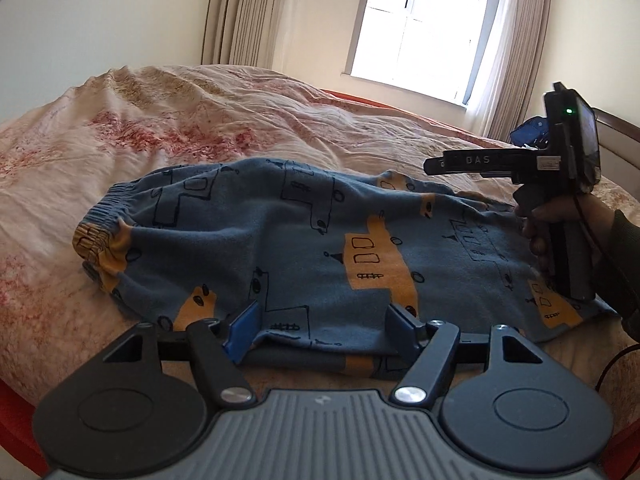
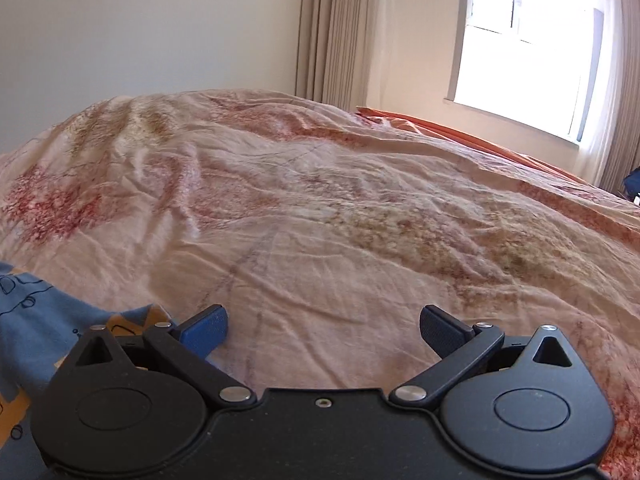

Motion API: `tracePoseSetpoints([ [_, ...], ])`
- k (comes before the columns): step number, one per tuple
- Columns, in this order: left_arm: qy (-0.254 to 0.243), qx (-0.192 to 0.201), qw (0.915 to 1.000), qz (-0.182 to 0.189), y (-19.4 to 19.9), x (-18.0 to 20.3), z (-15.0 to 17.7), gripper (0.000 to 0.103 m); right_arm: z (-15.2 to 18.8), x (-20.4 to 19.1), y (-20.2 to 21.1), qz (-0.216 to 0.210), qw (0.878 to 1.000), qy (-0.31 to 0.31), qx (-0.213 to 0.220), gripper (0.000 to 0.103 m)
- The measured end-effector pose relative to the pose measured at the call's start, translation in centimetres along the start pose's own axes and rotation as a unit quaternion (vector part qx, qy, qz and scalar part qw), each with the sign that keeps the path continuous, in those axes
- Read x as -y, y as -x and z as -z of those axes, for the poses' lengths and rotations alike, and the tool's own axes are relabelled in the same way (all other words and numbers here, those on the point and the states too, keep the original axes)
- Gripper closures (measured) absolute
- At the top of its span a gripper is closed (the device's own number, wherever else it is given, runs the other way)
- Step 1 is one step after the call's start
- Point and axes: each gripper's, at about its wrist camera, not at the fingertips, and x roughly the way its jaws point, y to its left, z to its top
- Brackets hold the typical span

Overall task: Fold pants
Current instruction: 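Reach the right gripper to the pants edge and close on it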

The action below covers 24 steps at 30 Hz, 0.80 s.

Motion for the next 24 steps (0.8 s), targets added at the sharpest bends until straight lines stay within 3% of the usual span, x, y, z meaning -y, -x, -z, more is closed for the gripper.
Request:
tracePoseSetpoints([
  [2, 0.013, 0.007, 0.9999, 0.006, 1.0, -0.3, 0.0, 0.029, 0.3, 0.7, 2.2, -0.024, 0.999, -0.019, 0.022, 0.001],
  [6, 0.037, 0.029, 0.9989, -0.003, 3.2, -1.0, 0.1, 0.017, 2.7, 0.0, 8.9, -0.077, 0.995, -0.01, 0.067, 0.001],
  [11, 0.041, 0.044, 0.9965, -0.059, 4.7, -1.5, 0.1, 0.002, 7.2, -3.8, 15.6, -0.138, 0.977, 0.117, 0.109, 0.001],
  [13, 0.044, 0.049, 0.9954, -0.069, 5.3, -1.6, -0.1, 0.001, 8.7, -5.6, 17.1, -0.144, 0.969, 0.164, 0.116, 0.008],
  [16, 0.044, 0.055, 0.9945, -0.078, 6.1, -1.8, -0.2, 0.001, 10.0, -7.6, 17.3, -0.154, 0.967, 0.183, 0.091, 0.025],
  [18, 0.043, 0.056, 0.9942, -0.081, 6.5, -1.8, -0.2, 0.001, 10.9, -8.8, 17.3, -0.171, 0.963, 0.196, 0.074, 0.043],
  [24, 0.049, 0.06, 0.9935, -0.083, 7.2, -1.7, 0.1, 0.001, 12.3, -11.6, 17.6, -0.168, 0.953, 0.241, 0.068, 0.062],
])
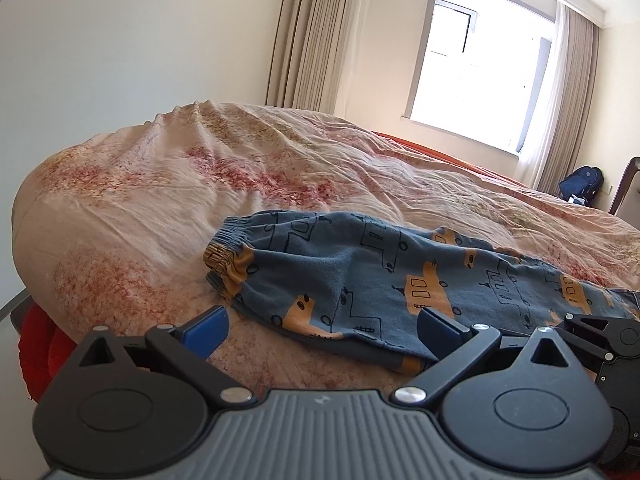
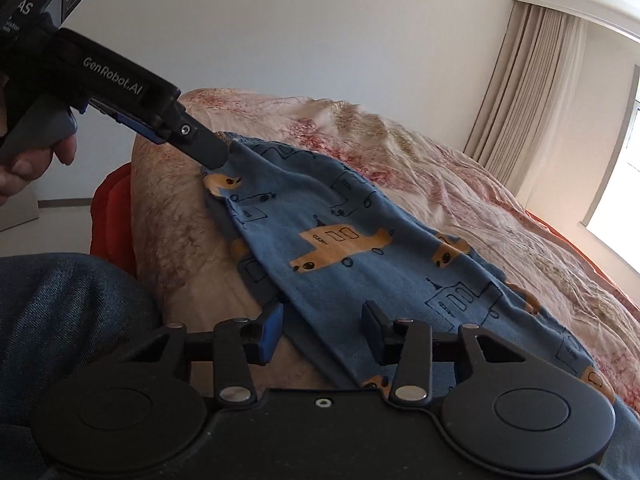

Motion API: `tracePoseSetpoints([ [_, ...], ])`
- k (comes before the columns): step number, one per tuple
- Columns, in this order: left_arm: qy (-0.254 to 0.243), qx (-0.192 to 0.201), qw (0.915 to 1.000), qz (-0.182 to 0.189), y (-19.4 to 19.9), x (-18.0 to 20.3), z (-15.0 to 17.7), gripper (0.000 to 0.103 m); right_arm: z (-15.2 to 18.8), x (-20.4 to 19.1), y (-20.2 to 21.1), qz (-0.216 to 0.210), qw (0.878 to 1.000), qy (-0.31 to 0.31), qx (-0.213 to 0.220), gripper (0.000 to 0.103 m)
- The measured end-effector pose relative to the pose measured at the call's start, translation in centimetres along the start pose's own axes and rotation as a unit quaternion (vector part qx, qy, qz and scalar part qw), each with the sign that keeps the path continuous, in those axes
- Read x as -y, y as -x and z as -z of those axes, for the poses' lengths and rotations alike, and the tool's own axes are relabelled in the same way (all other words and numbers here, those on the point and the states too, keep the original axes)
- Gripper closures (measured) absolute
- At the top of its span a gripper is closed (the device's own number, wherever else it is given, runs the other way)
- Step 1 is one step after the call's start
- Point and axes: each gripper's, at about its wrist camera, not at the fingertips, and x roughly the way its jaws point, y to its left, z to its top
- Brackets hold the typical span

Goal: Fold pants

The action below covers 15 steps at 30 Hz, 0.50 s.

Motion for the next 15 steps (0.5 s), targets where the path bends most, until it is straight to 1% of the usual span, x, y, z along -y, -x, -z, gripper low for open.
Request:
tracePoseSetpoints([
  [1, 0.0, 0.001, 1.0, -0.001, 0.1, 0.0, 0.0, 0.001, -0.1, -0.2, -0.1, 0.007, 1.0, 0.005, -0.002, 0.064],
  [2, 0.001, 0.002, 1.0, -0.002, 0.2, 0.0, 0.0, 0.001, -0.2, -0.3, -0.1, 0.013, 1.0, 0.005, -0.003, 0.073],
  [3, 0.002, 0.003, 1.0, -0.003, 0.3, 0.0, -0.1, 0.001, -0.2, -0.3, -0.2, 0.015, 1.0, 0.001, -0.002, 0.088],
  [4, 0.003, 0.004, 1.0, -0.003, 0.4, 0.0, -0.1, 0.001, -0.2, -0.2, -0.2, 0.015, 1.0, -0.002, -0.002, 0.097],
  [5, 0.005, 0.005, 1.0, -0.003, 0.4, 0.0, -0.1, 0.001, -0.3, -0.1, -0.1, 0.015, 1.0, -0.003, -0.001, 0.103],
  [10, 0.03, 0.004, 0.9995, 0.003, 0.5, -0.3, -0.3, 0.001, -0.6, 0.1, 0.8, -0.004, 1.0, -0.012, 0.0, 0.103],
  [12, 0.027, 0.002, 0.9996, 0.004, 0.2, 0.0, -0.6, 0.001, -0.6, 0.0, 1.2, -0.011, 1.0, -0.009, -0.003, 0.103],
  [15, 0.011, 0.001, 0.9997, 0.02, -0.6, 1.1, -1.2, 0.001, -0.2, 0.0, 1.2, -0.022, 1.0, -0.014, -0.011, 0.103],
])
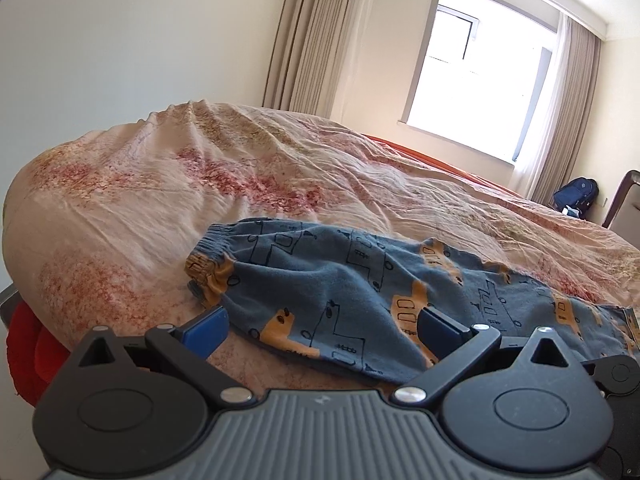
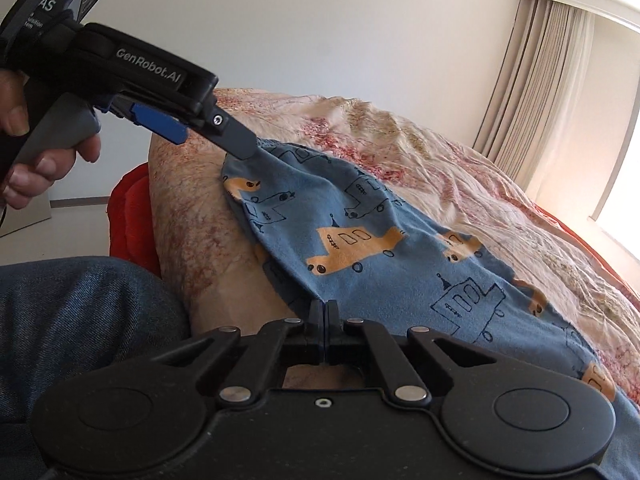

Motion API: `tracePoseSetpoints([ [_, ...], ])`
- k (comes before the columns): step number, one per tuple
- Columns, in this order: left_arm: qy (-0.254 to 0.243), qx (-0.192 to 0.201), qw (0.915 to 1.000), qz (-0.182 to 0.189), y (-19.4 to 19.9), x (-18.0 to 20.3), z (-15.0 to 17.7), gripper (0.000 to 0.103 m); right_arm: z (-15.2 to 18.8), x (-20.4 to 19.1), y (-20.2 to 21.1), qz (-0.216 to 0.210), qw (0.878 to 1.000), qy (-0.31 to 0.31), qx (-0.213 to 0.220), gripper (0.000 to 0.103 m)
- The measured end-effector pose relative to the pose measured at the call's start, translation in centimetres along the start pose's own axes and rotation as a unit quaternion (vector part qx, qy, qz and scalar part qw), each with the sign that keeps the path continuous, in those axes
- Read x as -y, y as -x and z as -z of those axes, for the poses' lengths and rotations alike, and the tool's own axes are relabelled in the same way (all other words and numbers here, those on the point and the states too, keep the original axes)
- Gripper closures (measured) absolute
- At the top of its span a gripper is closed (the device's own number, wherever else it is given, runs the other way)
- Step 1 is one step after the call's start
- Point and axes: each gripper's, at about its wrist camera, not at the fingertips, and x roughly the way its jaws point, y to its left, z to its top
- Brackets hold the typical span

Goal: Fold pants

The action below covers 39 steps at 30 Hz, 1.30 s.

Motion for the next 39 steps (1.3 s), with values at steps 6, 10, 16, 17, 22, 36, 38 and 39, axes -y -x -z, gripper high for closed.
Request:
tracePoseSetpoints([
  [6, 0.006, -0.013, 0.9981, 0.06, -2.9, 2.4, -1.4, 0.001, 1.0, 1.0, 0.6, -0.017, 0.999, -0.041, 0.02, 0.084],
  [10, -0.012, -0.01, 0.9967, 0.08, -5.8, 5.2, -1.8, 0.001, 2.2, 2.9, 3.1, 0.01, 0.996, -0.075, 0.045, 0.033],
  [16, -0.024, -0.034, 0.9938, 0.103, -10.0, 9.4, 0.1, 0.001, 5.3, 7.1, 6.2, 0.115, 0.982, -0.138, 0.056, 0.008],
  [17, -0.023, -0.041, 0.994, 0.099, -10.5, 9.7, 0.8, 0.001, 5.9, 8.0, 6.4, 0.126, 0.979, -0.154, 0.053, 0.008],
  [22, -0.103, 0.004, 0.9932, 0.055, -9.9, 10.9, 4.1, 0.001, 8.9, 13.0, 7.8, 0.188, 0.959, -0.209, 0.017, 0.008],
  [36, -0.105, 0.048, 0.9918, 0.055, -8.7, 11.1, 4.7, 0.0, 15.4, 21.7, 15.5, 0.374, 0.866, -0.332, 0.01, 0.001],
  [38, -0.101, 0.045, 0.9916, 0.067, -8.5, 11.8, 4.0, 0.0, 16.1, 20.7, 17.3, 0.369, 0.853, -0.366, 0.039, 0.001],
  [39, -0.102, 0.047, 0.9905, 0.079, -8.5, 12.4, 3.6, 0.0, 16.4, 20.2, 18.0, 0.365, 0.848, -0.382, 0.047, 0.001],
])
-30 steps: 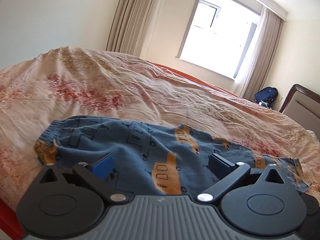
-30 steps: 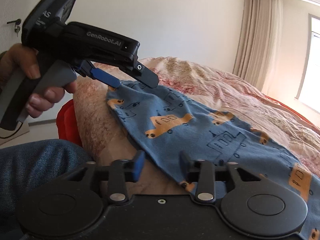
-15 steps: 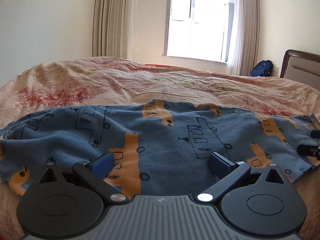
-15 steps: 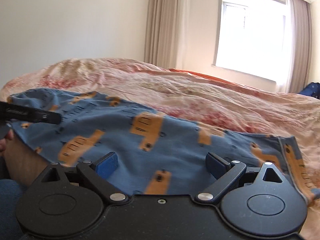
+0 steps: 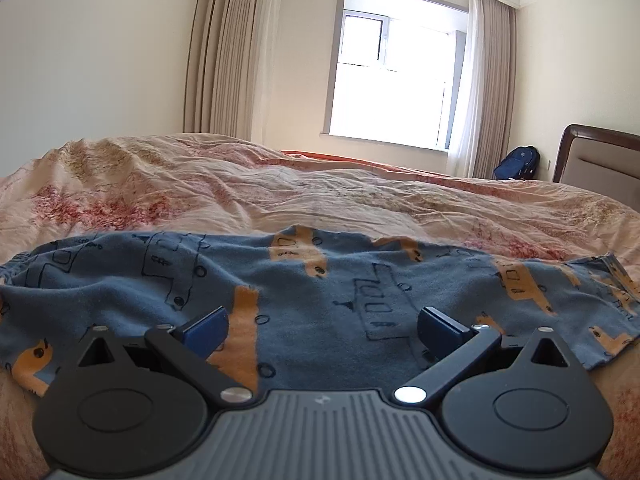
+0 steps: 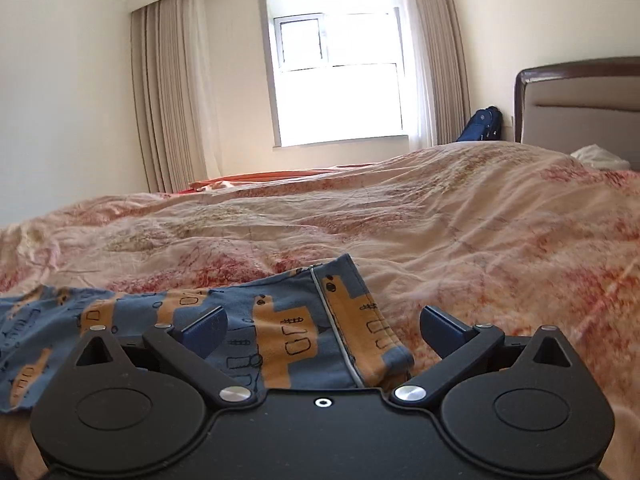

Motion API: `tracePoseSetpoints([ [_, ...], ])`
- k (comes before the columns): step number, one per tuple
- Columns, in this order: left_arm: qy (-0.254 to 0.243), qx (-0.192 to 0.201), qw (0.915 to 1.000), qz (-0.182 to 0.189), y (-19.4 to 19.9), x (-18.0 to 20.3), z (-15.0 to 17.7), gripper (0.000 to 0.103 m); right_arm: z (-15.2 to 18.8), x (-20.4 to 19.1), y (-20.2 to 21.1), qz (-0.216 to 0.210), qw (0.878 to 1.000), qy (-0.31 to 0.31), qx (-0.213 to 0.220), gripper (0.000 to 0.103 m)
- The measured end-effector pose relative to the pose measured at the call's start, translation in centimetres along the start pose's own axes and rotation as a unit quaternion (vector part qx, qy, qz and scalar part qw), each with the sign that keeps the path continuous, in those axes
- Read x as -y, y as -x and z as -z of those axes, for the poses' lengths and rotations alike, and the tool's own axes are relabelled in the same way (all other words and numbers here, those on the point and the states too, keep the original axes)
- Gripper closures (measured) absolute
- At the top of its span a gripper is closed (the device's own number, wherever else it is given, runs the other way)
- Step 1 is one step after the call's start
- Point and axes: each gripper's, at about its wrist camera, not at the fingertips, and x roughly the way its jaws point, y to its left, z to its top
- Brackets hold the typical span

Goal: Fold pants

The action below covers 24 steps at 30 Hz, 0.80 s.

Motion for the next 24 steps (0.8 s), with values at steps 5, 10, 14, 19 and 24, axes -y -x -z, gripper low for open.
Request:
tracePoseSetpoints([
  [5, -0.042, 0.005, 0.997, 0.064, -1.4, 4.5, -2.3, 0.0, 1.5, 0.3, 2.0, -0.013, 0.998, -0.063, -0.025, 0.0],
  [10, -0.061, -0.017, 0.9938, 0.092, -4.1, 7.7, -2.0, 0.0, 1.3, 0.5, 1.0, -0.027, 0.991, -0.107, -0.072, 0.0],
  [14, -0.03, -0.047, 0.9922, 0.112, -5.7, 7.4, -1.7, 0.0, 0.6, 1.2, -1.3, -0.057, 0.982, -0.142, -0.112, 0.0],
  [19, 0.043, -0.056, 0.9881, 0.137, -6.5, 4.5, -1.5, 0.0, 0.8, 1.7, -2.2, -0.045, 0.975, -0.195, -0.096, 0.001],
  [24, 0.063, -0.039, 0.99, 0.12, -6.5, 2.9, -1.5, 0.0, 1.7, 1.2, -1.7, -0.017, 0.98, -0.185, -0.067, 0.005],
])
